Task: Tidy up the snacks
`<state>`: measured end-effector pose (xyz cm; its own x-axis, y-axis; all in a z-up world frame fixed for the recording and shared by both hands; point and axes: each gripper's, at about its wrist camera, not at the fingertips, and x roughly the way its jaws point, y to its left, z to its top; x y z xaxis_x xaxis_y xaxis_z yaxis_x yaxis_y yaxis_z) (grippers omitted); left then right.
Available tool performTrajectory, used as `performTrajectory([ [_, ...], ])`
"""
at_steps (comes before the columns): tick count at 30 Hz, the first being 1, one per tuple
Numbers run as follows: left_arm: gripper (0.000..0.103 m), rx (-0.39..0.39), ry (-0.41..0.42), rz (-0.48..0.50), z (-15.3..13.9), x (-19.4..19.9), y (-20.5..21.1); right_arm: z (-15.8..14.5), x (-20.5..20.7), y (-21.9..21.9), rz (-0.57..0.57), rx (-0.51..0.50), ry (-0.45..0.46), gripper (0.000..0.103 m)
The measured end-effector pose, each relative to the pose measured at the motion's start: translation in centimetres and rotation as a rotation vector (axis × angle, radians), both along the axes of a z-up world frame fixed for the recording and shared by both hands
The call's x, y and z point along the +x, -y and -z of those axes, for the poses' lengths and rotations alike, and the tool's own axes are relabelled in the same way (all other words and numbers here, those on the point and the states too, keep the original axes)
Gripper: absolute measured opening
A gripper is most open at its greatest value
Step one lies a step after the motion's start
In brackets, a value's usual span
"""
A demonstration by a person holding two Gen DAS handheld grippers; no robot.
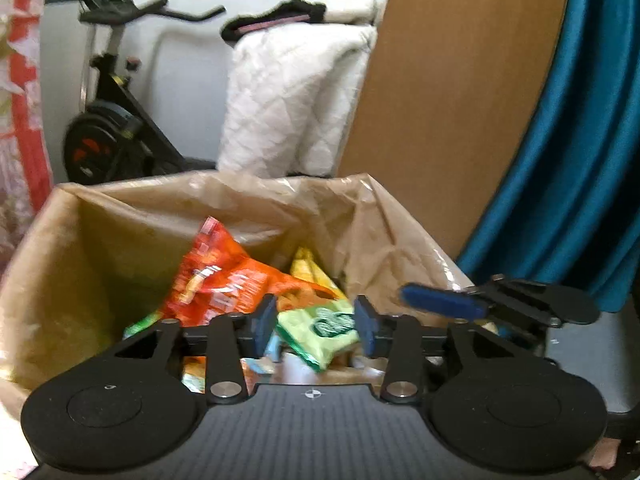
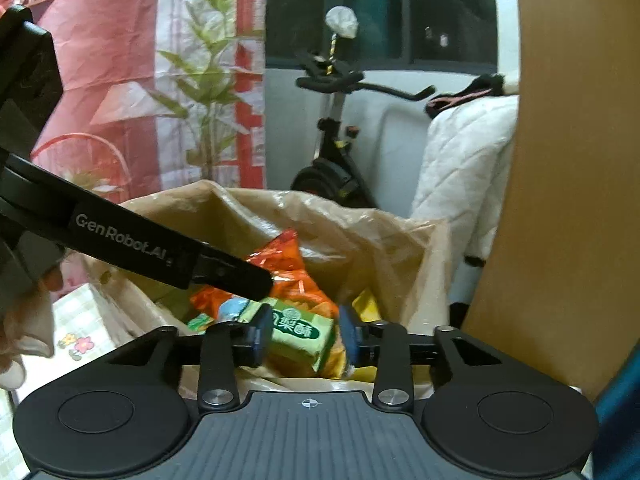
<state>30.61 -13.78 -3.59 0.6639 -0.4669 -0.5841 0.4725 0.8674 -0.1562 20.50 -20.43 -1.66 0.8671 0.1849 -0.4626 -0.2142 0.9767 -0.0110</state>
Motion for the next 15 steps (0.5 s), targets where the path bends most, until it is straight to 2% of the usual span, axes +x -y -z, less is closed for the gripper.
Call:
performTrajectory([
  [1,0.058,0.010,0.023,-0.020,-0.4,-0.3,-0.3,-0.2,-0.2,-0.1,0.010,-0.006,0.008,0.057],
  [2,0.063,0.017,0.044,-0.039,-0.7,-0.5,-0.5,-0.4,-0.5,-0.2,0.020,-0.009,0.014,0.062],
  [4,0.068,0.032,0.080,-0.063,-1.4,-1.1,-0.9,-0.9,-1.0,-0.2,0.041,-0.009,0.025,0.067],
  [7,0.076,0.063,0.133,-0.093,-2.3,-2.4,-1.7,-1.7,-1.9,0.1,0.071,0.009,0.045,0.084],
  [10,0.085,0.084,0.195,-0.131,-3.3,-3.9,-2.3,-2.7,-3.1,0.1,0.100,0.033,0.066,0.096],
  [15,0.091,0.073,0.271,-0.181,-5.0,-6.6,-3.6,-4.5,-5.3,-0.2,0.138,0.075,0.108,0.102],
])
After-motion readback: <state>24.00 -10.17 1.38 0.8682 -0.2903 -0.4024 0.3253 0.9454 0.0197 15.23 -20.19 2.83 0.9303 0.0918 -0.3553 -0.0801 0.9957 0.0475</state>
